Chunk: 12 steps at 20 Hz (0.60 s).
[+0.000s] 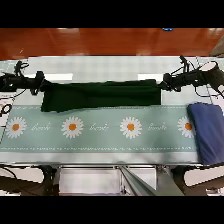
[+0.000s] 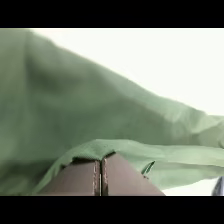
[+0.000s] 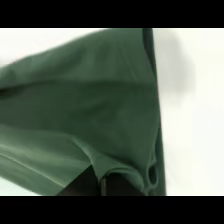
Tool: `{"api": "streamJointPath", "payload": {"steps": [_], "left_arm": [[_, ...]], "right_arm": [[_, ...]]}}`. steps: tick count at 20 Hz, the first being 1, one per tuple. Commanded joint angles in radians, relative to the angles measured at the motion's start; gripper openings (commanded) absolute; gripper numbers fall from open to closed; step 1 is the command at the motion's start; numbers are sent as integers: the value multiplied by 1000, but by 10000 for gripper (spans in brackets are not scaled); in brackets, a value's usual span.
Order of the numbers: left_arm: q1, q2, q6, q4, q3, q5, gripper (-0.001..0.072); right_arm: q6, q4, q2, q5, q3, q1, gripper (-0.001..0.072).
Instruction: Fold the shirts.
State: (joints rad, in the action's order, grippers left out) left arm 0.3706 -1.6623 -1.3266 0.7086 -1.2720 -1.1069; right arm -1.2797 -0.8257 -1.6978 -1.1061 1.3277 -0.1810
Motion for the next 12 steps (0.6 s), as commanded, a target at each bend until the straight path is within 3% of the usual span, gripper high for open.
{"api": "streamJointPath", "payload": {"steps": [1,6,7,8,9,12], "left_arm": [[-33,-90,-14,-2,-120,-1,31],[-38,-159,-21,-2,-153,-9,32],[-41,-173,-20,-2,-153,-26,37],[-46,-184,-21,-2,-153,-50,174],[-48,-189,-17,2,-153,-92,476],[-8,-135,-107,78,-173,-107,499]], "right_arm": [[1,7,-20,62,16,6,18],[18,23,-52,102,19,11,19],[17,26,-62,114,19,16,74],[17,27,-70,134,19,23,322],[18,24,-71,150,20,29,418],[-9,-8,-38,89,43,-11,420]]}}
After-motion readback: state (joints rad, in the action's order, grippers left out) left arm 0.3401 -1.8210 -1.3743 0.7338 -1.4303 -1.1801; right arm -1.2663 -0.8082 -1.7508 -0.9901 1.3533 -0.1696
